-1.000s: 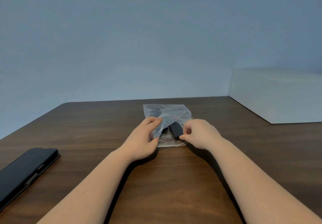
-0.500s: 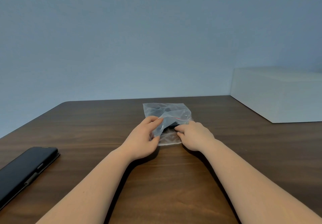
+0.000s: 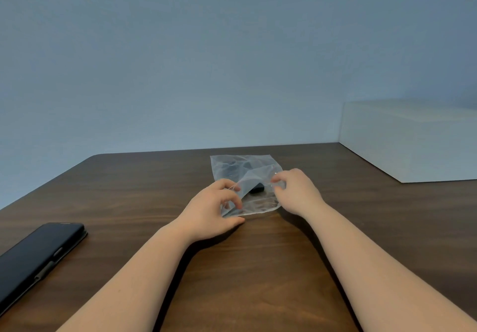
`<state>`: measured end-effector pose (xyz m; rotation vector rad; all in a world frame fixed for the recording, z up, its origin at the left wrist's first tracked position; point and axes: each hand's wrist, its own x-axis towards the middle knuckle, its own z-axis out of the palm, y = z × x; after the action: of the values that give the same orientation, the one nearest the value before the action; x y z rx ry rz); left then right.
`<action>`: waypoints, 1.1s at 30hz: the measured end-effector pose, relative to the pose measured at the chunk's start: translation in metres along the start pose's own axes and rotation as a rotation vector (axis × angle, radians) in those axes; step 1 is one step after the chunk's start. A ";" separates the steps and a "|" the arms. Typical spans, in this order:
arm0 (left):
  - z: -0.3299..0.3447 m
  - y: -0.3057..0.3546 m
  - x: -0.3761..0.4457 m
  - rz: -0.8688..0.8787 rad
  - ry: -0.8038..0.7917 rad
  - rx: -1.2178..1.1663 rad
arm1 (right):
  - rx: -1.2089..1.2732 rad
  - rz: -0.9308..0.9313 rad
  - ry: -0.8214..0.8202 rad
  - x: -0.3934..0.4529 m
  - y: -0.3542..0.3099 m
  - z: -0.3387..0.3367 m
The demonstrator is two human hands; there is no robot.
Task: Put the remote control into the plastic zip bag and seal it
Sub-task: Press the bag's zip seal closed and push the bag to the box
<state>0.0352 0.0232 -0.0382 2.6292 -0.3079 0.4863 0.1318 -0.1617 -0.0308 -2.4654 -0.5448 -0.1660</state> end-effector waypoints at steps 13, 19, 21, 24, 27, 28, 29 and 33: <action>-0.009 -0.003 0.001 -0.014 0.177 0.152 | 0.012 -0.070 0.426 -0.015 -0.018 -0.039; -0.014 -0.004 -0.001 -0.002 0.263 0.203 | -0.022 0.076 0.459 -0.017 -0.015 -0.040; -0.016 -0.001 -0.002 -0.037 0.314 0.147 | -0.059 0.047 0.413 -0.018 -0.016 -0.039; -0.016 0.001 -0.003 -0.108 0.386 -0.007 | -0.070 -0.047 0.352 -0.020 -0.023 -0.040; -0.017 0.004 -0.003 -0.093 0.400 0.019 | -0.065 -0.219 0.305 -0.026 -0.033 -0.036; -0.017 0.005 -0.003 -0.077 0.397 0.066 | -0.094 -0.280 0.282 -0.027 -0.037 -0.034; -0.017 0.006 -0.003 -0.059 0.393 0.100 | -0.137 -0.335 0.251 -0.029 -0.040 -0.030; -0.016 0.006 -0.002 -0.003 0.396 0.127 | -0.278 -0.463 0.111 -0.032 -0.046 -0.017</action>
<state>0.0274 0.0255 -0.0235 2.5746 -0.1489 1.0350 0.0841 -0.1493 0.0002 -2.5302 -1.1008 -0.5950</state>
